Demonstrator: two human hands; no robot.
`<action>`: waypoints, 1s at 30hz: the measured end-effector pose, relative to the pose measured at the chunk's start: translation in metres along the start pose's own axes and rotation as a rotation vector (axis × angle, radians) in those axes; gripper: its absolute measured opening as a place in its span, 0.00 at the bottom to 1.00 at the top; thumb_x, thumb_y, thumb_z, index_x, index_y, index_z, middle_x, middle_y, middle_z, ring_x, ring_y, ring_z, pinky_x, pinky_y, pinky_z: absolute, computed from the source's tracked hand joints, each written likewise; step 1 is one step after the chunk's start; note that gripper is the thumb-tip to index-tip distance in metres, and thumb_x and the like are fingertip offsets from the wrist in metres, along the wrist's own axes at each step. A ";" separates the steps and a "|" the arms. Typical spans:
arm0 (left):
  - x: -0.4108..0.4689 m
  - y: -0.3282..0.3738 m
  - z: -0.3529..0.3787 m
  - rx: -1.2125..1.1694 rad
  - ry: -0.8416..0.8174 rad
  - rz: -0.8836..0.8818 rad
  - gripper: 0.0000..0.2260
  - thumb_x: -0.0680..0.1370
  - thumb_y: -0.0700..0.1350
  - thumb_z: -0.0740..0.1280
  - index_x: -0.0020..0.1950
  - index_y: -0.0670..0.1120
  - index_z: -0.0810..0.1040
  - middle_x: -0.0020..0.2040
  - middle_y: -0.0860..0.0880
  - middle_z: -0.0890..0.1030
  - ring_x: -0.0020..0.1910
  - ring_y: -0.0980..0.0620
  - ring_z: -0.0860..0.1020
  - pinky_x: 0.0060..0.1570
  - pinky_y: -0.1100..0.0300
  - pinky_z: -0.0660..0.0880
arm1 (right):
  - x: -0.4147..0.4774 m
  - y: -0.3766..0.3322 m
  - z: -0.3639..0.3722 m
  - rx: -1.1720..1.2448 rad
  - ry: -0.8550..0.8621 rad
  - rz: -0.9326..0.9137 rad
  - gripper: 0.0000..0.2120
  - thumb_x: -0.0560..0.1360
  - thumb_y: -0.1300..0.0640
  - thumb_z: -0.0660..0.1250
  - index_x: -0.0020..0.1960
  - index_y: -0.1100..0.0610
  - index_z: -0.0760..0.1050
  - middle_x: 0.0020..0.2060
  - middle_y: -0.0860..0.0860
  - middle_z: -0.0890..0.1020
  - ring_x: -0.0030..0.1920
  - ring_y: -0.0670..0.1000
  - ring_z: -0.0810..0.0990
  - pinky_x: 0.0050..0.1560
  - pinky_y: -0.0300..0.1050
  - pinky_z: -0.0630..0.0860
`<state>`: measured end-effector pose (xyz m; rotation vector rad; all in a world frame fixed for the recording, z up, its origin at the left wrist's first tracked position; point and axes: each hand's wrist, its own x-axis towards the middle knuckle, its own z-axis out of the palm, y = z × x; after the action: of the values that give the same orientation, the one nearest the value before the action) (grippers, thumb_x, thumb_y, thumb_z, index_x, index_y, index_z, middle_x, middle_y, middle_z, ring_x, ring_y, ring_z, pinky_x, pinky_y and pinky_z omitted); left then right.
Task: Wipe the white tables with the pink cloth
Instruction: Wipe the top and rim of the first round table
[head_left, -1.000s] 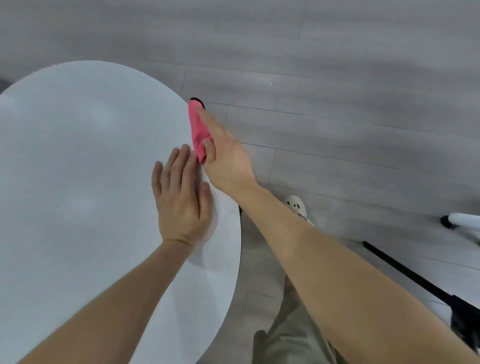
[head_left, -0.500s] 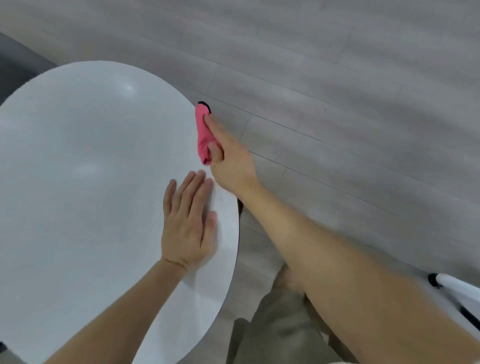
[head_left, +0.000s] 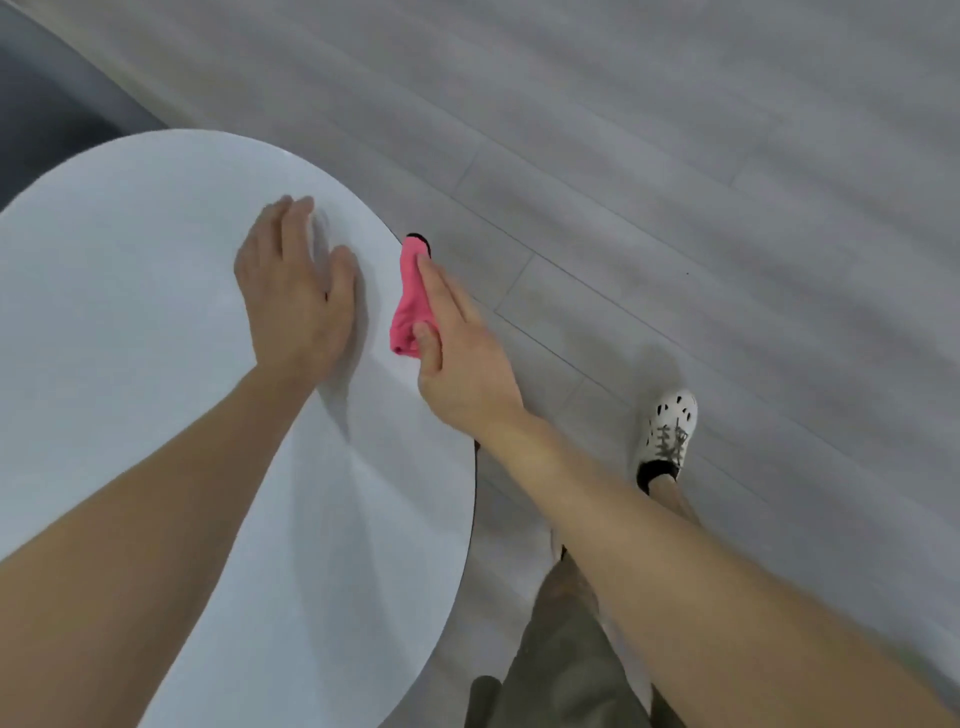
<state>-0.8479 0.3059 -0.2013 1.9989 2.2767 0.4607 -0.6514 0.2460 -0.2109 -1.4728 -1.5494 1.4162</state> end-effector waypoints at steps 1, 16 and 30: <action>0.009 -0.004 0.002 0.052 -0.012 -0.003 0.27 0.85 0.54 0.58 0.82 0.45 0.68 0.82 0.43 0.68 0.83 0.42 0.64 0.82 0.42 0.58 | 0.013 -0.001 -0.002 -0.036 -0.020 -0.046 0.32 0.88 0.57 0.57 0.89 0.45 0.50 0.87 0.41 0.56 0.65 0.59 0.80 0.61 0.57 0.81; 0.010 0.001 0.008 0.181 -0.025 -0.051 0.25 0.88 0.52 0.54 0.83 0.44 0.68 0.84 0.42 0.67 0.85 0.41 0.61 0.82 0.37 0.57 | 0.145 -0.032 -0.002 0.060 -0.280 -0.065 0.33 0.85 0.61 0.62 0.87 0.43 0.61 0.80 0.44 0.72 0.71 0.50 0.78 0.71 0.50 0.77; 0.008 0.006 0.009 0.147 -0.033 -0.063 0.26 0.85 0.50 0.60 0.82 0.42 0.70 0.83 0.41 0.68 0.85 0.40 0.63 0.80 0.34 0.60 | 0.119 -0.035 -0.030 -0.031 -0.323 -0.037 0.31 0.87 0.63 0.59 0.86 0.42 0.61 0.63 0.32 0.80 0.62 0.38 0.80 0.65 0.35 0.76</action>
<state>-0.8412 0.3161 -0.2067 1.9740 2.4101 0.2605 -0.6632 0.3723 -0.2005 -1.2707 -1.7870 1.6785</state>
